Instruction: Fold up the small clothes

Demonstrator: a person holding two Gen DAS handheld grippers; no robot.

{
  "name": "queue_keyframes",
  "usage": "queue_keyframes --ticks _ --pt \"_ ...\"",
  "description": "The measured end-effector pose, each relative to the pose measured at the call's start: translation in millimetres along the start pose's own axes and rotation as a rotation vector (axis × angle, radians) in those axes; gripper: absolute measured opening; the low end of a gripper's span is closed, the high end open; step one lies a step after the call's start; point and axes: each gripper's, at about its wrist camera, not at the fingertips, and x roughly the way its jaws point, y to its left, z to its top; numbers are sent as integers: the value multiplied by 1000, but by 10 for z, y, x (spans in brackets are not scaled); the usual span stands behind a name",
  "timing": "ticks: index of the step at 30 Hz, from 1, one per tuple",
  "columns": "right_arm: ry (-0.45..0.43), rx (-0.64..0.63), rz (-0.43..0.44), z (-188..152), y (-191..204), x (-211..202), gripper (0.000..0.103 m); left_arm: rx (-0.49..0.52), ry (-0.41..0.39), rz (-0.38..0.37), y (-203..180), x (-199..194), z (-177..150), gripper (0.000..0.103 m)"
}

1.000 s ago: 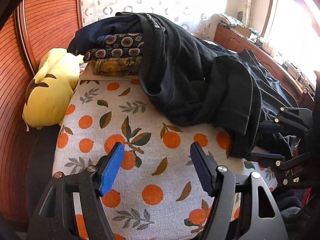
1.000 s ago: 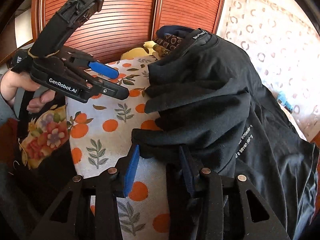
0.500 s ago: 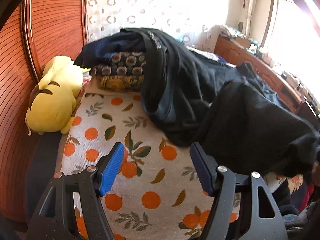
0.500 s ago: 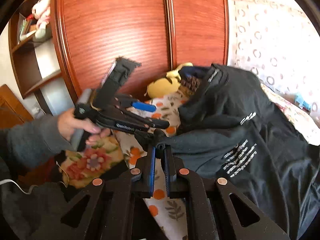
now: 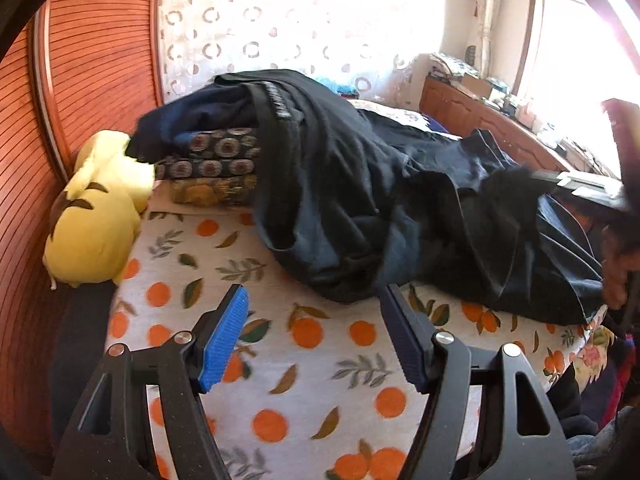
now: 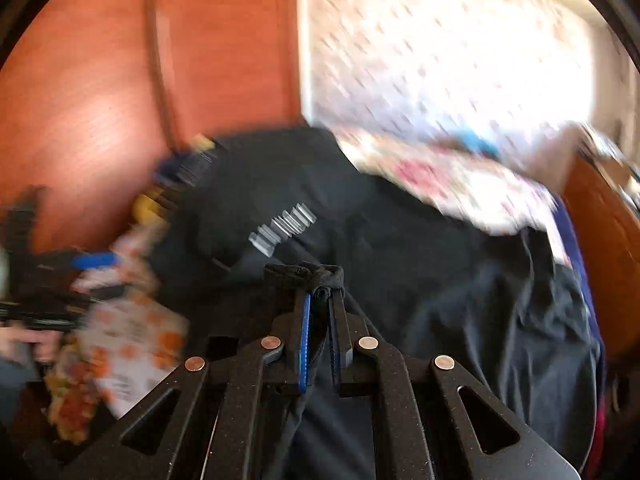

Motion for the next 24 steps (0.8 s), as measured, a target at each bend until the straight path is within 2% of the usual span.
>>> queue_keyframes --ticks 2,4,5,6,8,10,12,14,18,19,21,22,23,24 --pt "25 7 -18 -141 -14 97 8 21 0 -15 -80 34 19 69" --pt "28 9 -21 -211 -11 107 15 44 -7 -36 -160 59 35 69" --pt "21 17 -28 -251 -28 66 19 61 -6 -43 -202 74 42 67" --pt "15 24 -32 -251 -52 47 26 87 -9 -47 -258 92 50 59" --pt "-11 39 -4 -320 -123 -131 34 121 -11 -47 -326 126 58 54" --pt "-21 53 31 -393 -154 -283 47 144 -2 -59 -396 166 75 49" --pt "-12 64 105 -509 -162 -433 49 163 4 -61 -438 200 97 48" --pt "23 59 172 -538 -111 -461 49 183 15 -54 -471 248 128 48" --pt "87 18 250 -692 62 -437 49 220 67 -31 -476 414 168 47" --pt "107 8 250 -727 99 -395 49 230 72 -22 -476 443 170 44" --pt "134 9 253 -761 88 -307 48 247 80 -10 -483 476 174 29" --pt "140 12 257 -770 83 -271 39 250 80 -13 -486 479 175 23" --pt "144 11 260 -779 71 -247 30 251 78 -17 -481 463 176 9" --pt "144 9 255 -793 42 -232 14 248 70 -20 -481 441 177 8"
